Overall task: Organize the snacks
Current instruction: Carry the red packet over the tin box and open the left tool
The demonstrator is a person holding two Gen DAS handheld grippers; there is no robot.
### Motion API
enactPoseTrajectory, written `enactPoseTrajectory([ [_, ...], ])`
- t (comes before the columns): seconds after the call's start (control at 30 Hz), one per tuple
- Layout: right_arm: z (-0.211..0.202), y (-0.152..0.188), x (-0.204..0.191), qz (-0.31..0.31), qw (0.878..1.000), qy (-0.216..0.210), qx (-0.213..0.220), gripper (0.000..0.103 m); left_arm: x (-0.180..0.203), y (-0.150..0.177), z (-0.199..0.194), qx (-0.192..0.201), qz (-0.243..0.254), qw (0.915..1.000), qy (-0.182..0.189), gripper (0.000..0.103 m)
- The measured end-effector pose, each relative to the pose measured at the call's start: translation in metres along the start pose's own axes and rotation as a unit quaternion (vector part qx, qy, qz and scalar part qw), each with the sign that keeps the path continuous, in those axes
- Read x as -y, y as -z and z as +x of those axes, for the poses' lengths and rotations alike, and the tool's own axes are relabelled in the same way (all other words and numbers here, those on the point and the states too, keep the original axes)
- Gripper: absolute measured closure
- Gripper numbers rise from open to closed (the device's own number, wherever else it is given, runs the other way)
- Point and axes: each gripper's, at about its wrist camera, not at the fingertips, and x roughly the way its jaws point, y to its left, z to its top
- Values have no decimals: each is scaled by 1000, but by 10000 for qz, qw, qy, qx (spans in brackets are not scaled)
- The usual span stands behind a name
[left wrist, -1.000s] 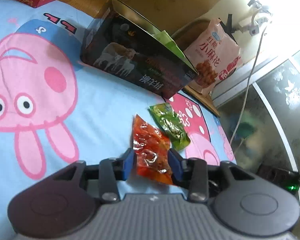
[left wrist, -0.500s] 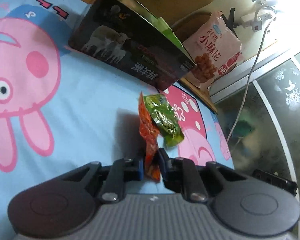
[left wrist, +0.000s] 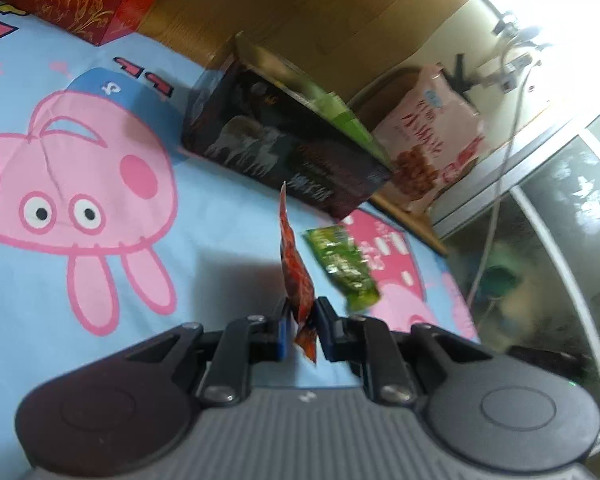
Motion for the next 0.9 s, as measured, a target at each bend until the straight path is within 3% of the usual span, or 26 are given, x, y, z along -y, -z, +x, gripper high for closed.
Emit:
enactPoseTrajectory([
  [0.23,7,2,8,1033,9900,-929,-228,57,2,-4,-19,212,-131,9981,561,89],
  [0.4,9,-2,13,1849,9657,-1809,-213,57,-3,-9,-29,256,-371,9909,1269,89],
  [0.5,9,-10,7,1985,9571,-2108,-120,59,-2,-15,-27,288,-373,9896,1357,89],
  [0.57,4,-21,0,1745,9647,-1973,23,81,-1,-23,-24,320,-308,9906,1297,88],
  [0.6,3,-27,-5,1575,9710,-1800,75,84,-1,-29,-23,318,-312,9899,1343,88],
  [0.8,15,-83,-26,930,9861,-1317,397,86,16,-84,-11,666,216,9913,1113,87],
  [0.9,36,-118,-33,686,9917,-986,450,86,14,-117,3,821,228,9934,764,82],
])
